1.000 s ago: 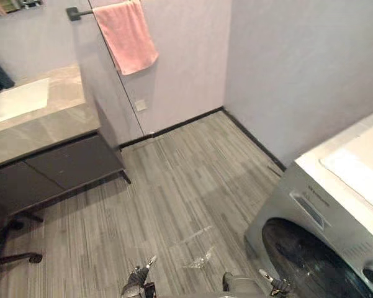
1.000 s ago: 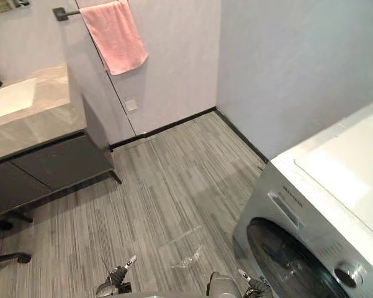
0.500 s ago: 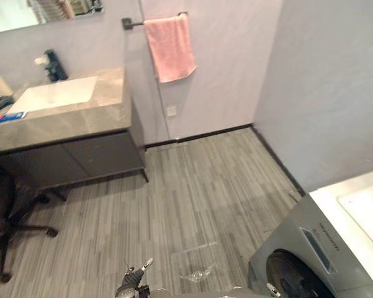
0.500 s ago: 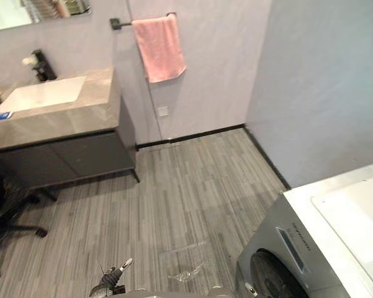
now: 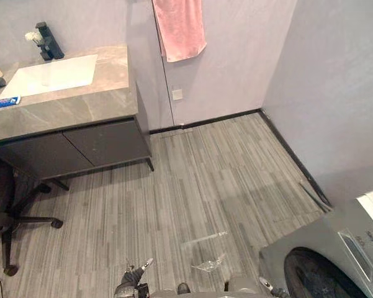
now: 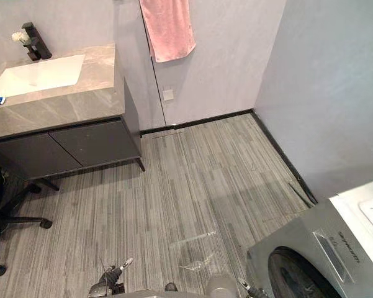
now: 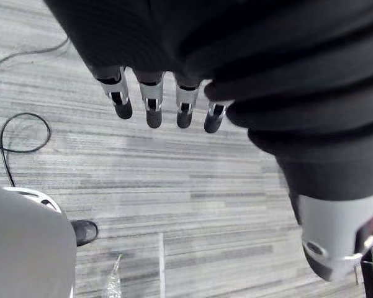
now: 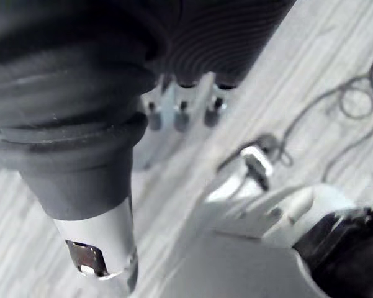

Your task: Pick up the laundry basket with both hands and put the clothes into the washing machine.

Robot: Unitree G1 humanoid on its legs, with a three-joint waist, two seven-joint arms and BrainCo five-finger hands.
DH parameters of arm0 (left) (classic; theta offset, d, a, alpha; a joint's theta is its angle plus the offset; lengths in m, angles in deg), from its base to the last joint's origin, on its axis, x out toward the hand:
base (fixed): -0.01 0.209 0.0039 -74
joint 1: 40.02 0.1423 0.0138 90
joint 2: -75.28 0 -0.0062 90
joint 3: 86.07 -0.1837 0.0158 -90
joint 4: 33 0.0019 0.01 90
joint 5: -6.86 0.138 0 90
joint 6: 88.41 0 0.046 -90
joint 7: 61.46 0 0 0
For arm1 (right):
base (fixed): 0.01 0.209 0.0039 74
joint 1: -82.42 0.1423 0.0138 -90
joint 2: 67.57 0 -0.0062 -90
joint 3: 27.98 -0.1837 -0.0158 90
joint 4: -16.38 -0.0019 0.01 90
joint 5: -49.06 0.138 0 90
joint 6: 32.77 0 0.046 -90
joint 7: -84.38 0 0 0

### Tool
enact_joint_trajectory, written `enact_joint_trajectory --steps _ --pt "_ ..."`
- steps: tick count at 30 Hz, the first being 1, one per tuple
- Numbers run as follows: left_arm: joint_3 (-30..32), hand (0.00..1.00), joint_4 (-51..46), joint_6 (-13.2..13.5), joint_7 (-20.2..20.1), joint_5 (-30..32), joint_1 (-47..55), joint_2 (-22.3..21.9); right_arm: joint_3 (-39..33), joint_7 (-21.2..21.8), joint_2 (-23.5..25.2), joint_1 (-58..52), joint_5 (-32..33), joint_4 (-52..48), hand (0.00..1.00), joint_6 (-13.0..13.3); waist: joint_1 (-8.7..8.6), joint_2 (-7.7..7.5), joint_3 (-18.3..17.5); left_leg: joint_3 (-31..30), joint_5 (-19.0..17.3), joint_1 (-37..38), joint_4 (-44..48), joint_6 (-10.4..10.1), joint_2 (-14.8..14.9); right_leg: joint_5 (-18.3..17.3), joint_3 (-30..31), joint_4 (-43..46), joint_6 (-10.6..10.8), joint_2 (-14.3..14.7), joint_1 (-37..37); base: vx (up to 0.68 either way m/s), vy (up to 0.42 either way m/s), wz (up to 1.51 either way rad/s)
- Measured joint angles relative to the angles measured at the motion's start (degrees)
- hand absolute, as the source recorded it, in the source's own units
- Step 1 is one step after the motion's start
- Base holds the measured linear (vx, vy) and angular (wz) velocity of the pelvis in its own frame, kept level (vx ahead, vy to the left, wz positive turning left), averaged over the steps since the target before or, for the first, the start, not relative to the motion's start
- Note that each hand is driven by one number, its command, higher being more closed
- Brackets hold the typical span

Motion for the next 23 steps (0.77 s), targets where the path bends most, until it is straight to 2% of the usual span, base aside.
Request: enact_joint_trajectory --steps 2,4,5,6,7,9,12,15,17,22,23 --pt "-0.4 0.0 -0.1 0.0 0.0 0.0 -0.3 -0.2 2.1 0.0 -0.3 0.4 0.0 -1.5 0.0 0.2 0.12 0.07 0.1 -0.4 -0.2 0.8 -0.2 -0.3 1.7 -0.4 -0.3 -0.1 -0.8 0.7 -2.6 0.27 -0.06 0.18" --pt "-0.5 0.0 -0.3 0.0 0.1 0.0 -0.9 -0.4 3.5 -0.1 -0.2 1.4 0.0 -2.4 0.0 0.6 0.14 0.35 0.4 -0.8 -0.9 1.2 -0.1 -2.1 4.4 -0.3 -0.5 -6.7 -0.9 1.5 -3.9 0.24 -0.169 0.09" --pt "-0.6 0.0 -0.3 0.1 0.1 0.0 -0.6 -0.1 4.0 0.0 0.2 1.6 0.0 -2.3 0.0 0.9 0.17 -0.41 -0.1 -0.9 -1.3 1.3 0.4 -3.3 5.0 2.2 0.3 -15.2 -0.7 1.7 -2.2 0.18 -0.219 0.12" --pt "-0.6 0.0 -0.1 0.1 0.1 0.0 -0.6 0.4 3.8 0.0 0.8 1.5 0.0 -1.9 0.0 1.1 0.14 -1.73 -0.4 -1.6 -2.0 1.8 0.5 -4.4 4.6 7.3 1.6 -21.3 -1.2 1.3 -0.5 0.19 -0.244 0.18" --pt "-0.6 0.0 0.0 0.2 0.1 0.0 -0.7 1.0 3.7 0.0 1.1 1.3 0.0 -1.4 0.0 1.1 0.11 -3.27 -0.5 -2.3 -2.5 2.3 0.4 -5.2 4.1 9.2 2.3 -23.2 0.3 0.7 0.2 0.14 -0.213 0.18" --pt "-0.6 0.0 0.7 0.2 0.0 0.0 -0.9 -0.8 1.4 -0.1 -0.6 1.7 0.0 0.7 0.0 1.0 0.08 0.12 -0.9 -2.5 -2.1 3.3 0.3 -6.9 7.5 9.1 0.3 -25.1 -1.3 3.5 2.4 0.18 -0.236 0.04" --pt "-0.3 0.0 1.2 0.1 -0.1 0.0 -0.9 -2.1 0.5 0.0 -2.7 1.7 -0.3 3.6 0.0 0.8 -0.01 2.17 -1.4 -2.8 -0.1 3.1 0.4 -9.2 9.7 10.0 -1.1 -28.4 -2.8 5.5 4.9 0.17 -0.22 0.05" --pt "-0.8 0.0 1.4 0.1 -0.2 -0.2 -1.0 -1.8 0.5 0.1 -3.5 0.4 -0.6 5.6 0.0 0.7 -0.02 1.81 -1.4 -4.1 1.9 3.4 0.4 -8.6 10.4 10.5 -2.9 -31.1 -3.5 5.7 7.7 0.06 -0.141 0.26" --pt "-0.8 0.0 2.3 0.1 -0.2 -0.5 -1.1 -1.3 0.5 0.1 -3.7 0.5 -0.6 6.6 0.0 0.6 0.0 1.72 -1.5 -4.5 1.9 3.4 0.3 -8.6 10.6 10.7 -3.4 -31.9 -3.8 5.9 8.2 0.0 -0.064 0.16" --pt "-0.8 0.0 3.1 0.1 -0.3 -1.2 -0.2 0.3 -1.7 0.3 -3.4 0.4 -0.6 8.3 0.0 0.1 -0.04 1.61 -1.7 -5.4 1.9 2.8 -0.8 -8.6 10.3 13.5 -3.7 -35.4 -3.1 6.0 9.2 -0.07 0.011 0.07" --pt "-0.8 0.0 3.1 0.1 -0.3 -2.0 -0.1 0.7 -1.8 0.2 -3.2 0.3 -0.6 8.4 0.0 -0.1 -0.02 1.2 -1.7 -5.4 1.9 2.6 -1.1 -8.6 10.1 14.2 -3.7 -36.3 -3.0 5.9 9.2 -0.07 0.043 0.07"
